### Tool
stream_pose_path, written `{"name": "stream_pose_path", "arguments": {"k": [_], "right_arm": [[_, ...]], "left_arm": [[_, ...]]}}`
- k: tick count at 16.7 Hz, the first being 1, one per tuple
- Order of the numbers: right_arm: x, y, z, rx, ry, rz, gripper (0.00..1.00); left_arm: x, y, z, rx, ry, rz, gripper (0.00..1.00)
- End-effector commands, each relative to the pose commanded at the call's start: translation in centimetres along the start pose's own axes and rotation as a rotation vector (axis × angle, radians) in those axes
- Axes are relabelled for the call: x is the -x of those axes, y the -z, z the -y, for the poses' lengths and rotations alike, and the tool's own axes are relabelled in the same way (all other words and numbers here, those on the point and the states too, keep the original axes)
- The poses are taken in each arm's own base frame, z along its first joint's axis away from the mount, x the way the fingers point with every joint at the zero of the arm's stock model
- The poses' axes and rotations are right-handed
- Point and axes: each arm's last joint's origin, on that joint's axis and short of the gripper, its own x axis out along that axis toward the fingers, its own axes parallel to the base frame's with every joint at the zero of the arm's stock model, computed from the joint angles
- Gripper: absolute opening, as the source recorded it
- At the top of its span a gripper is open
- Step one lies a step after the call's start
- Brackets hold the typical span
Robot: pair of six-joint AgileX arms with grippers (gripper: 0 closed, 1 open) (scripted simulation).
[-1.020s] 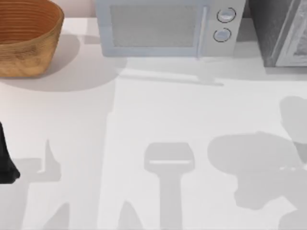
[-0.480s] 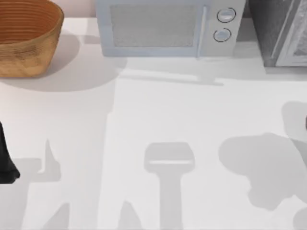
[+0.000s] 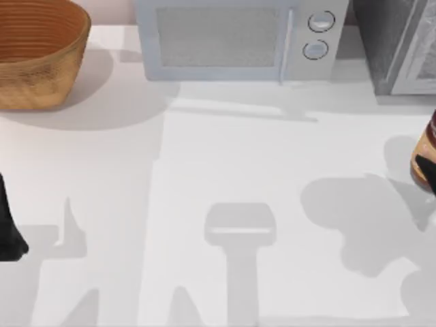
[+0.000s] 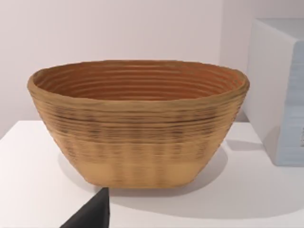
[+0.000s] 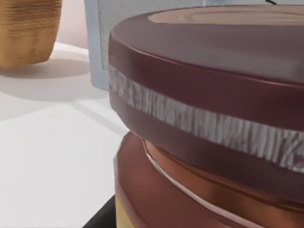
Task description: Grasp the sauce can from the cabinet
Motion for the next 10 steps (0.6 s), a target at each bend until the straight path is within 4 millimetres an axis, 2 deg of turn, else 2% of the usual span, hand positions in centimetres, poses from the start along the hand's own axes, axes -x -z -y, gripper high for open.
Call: {"name": "stream_pose_path", "arguments": {"k": [4,8,10], "right_arm": [[-2.5,1.0,-0.1,0.007,0.008,0.002,0.0],[-2.5,1.1,-0.1,0.007,0.008,0.002,0.0],[-2.5,1.1,-0.1,0.007,0.008,0.002,0.15]], "left_arm": [[0.0,0.0,0.0,0.0,0.0,0.0,1.0],[0.0,0.0,0.0,0.0,0.0,0.0,1.0],[0.0,0.0,0.0,0.0,0.0,0.0,1.0]]}}
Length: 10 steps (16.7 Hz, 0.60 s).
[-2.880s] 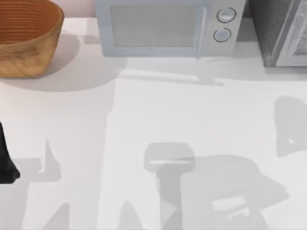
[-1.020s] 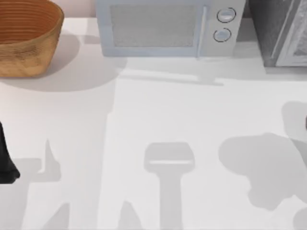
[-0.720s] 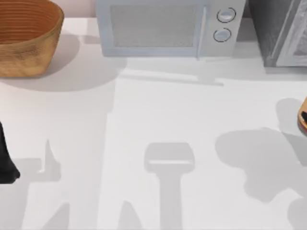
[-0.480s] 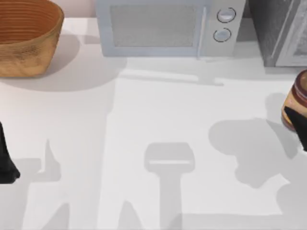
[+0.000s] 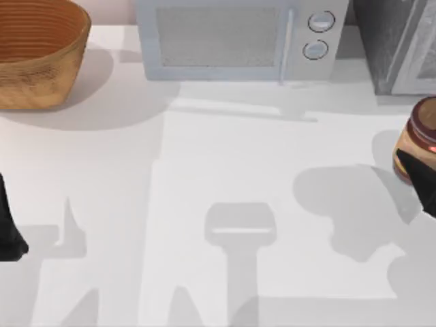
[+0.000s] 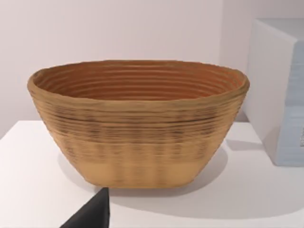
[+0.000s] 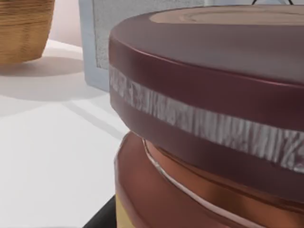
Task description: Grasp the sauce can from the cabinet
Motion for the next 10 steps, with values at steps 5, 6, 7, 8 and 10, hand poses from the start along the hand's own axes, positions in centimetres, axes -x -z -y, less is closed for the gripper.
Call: {"name": "stream_pose_path", "arguments": {"k": [5,6,7,8,10], "right_arm": [[0.0,0.0,0.0,0.0,0.0,0.0,0.53],[0.0,0.0,0.0,0.0,0.0,0.0,0.6],[0.0,0.0,0.0,0.0,0.0,0.0,0.68],[0.0,0.0,0.0,0.0,0.0,0.0,0.75],[0.0,0.0,0.0,0.0,0.0,0.0,0.9]], "left_arm": [[0.0,0.0,0.0,0.0,0.0,0.0,1.0],[0.0,0.0,0.0,0.0,0.0,0.0,1.0],[0.0,0.0,0.0,0.0,0.0,0.0,1.0],[0.0,0.0,0.0,0.0,0.0,0.0,1.0],[0.0,0.0,0.0,0.0,0.0,0.0,1.0]]}}
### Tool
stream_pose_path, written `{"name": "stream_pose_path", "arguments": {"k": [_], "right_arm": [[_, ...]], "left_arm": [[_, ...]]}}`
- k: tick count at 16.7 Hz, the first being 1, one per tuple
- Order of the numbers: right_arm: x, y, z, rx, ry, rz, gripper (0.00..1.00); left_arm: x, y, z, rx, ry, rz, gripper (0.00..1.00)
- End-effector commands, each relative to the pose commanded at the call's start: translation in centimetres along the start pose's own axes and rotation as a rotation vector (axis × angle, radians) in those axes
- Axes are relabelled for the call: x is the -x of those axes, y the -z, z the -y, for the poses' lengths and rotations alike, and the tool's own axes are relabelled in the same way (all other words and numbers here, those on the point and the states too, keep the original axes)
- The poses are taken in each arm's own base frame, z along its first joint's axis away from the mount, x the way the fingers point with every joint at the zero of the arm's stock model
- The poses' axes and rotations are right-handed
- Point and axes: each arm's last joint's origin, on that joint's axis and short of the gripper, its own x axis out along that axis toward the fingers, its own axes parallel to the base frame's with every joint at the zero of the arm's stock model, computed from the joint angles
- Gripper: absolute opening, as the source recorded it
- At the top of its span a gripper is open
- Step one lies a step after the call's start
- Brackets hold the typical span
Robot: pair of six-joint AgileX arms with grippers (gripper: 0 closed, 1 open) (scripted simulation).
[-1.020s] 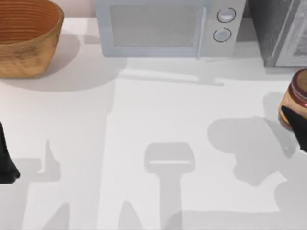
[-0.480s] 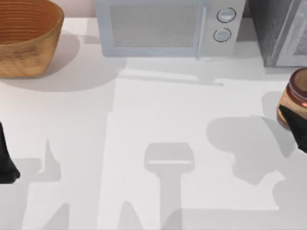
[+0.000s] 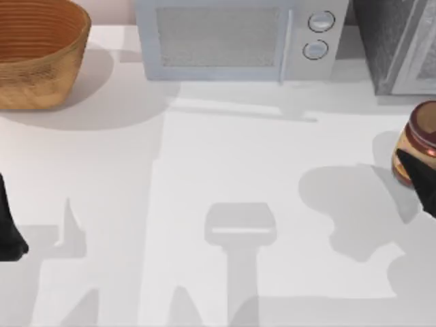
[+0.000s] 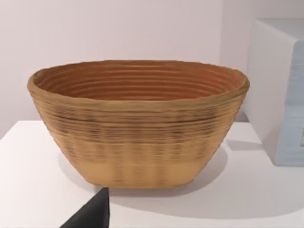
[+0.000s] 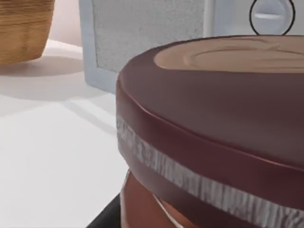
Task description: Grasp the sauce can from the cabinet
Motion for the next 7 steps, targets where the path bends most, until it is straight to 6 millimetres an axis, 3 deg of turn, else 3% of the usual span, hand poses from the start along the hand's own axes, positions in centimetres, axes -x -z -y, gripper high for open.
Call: {"name": "stream_pose_path", "arguments": {"k": [2,7], "right_arm": [[0.0,0.0,0.0,0.0,0.0,0.0,1.0],[0.0,0.0,0.0,0.0,0.0,0.0,1.0]], "left_arm": [[0.0,0.0,0.0,0.0,0.0,0.0,1.0],[0.0,0.0,0.0,0.0,0.0,0.0,1.0]]}}
